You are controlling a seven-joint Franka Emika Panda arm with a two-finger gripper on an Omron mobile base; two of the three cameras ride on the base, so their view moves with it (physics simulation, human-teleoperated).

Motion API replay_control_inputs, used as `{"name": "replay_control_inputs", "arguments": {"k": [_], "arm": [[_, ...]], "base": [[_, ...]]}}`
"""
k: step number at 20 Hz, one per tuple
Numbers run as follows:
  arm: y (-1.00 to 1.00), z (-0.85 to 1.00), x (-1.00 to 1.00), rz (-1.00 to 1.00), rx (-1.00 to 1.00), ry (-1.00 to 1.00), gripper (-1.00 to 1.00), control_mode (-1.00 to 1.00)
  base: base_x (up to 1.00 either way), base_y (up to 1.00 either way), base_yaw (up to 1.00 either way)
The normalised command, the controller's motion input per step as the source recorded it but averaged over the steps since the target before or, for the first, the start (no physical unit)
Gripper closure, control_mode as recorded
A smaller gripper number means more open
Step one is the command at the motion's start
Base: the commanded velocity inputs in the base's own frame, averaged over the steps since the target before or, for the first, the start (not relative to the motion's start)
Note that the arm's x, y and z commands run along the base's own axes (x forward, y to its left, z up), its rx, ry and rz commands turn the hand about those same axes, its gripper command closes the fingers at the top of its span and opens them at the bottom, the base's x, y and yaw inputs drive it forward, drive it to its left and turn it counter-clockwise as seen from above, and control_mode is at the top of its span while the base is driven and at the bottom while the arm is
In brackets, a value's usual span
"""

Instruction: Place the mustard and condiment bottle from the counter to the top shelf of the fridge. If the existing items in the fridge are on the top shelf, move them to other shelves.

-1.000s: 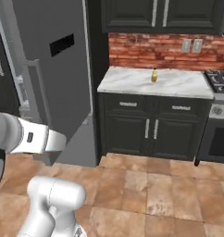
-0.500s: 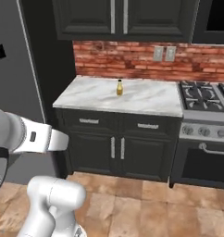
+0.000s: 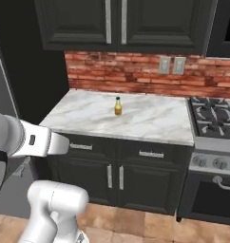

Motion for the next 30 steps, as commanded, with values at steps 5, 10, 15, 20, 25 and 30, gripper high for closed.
{"name": "replay_control_inputs", "arguments": {"k": [5, 10, 15, 20, 25, 30], "arm": [[0.00, 0.00, 0.00, 0.00, 0.00, 0.00, -1.00, 1.00], [0.00, 0.00, 0.00, 0.00, 0.00, 0.00, -1.00, 1.00], [0.00, 0.00, 0.00, 0.00, 0.00, 0.00, -1.00, 1.00], [-0.04, -0.33, 0.39, 0.00, 0.00, 0.08, -1.00, -1.00], [0.00, -0.80, 0.91, 0.00, 0.00, 0.08, -1.00, -1.00], [0.00, -0.80, 0.71, 0.00, 0.01, 0.00, -1.00, -1.00]], "base": [[0.72, 0.00, 0.00], [0.68, 0.00, 0.00], [0.68, 0.00, 0.00], [0.25, -0.02, 0.00], [0.00, 0.00, 0.00], [0.00, 0.00, 0.00]]}}
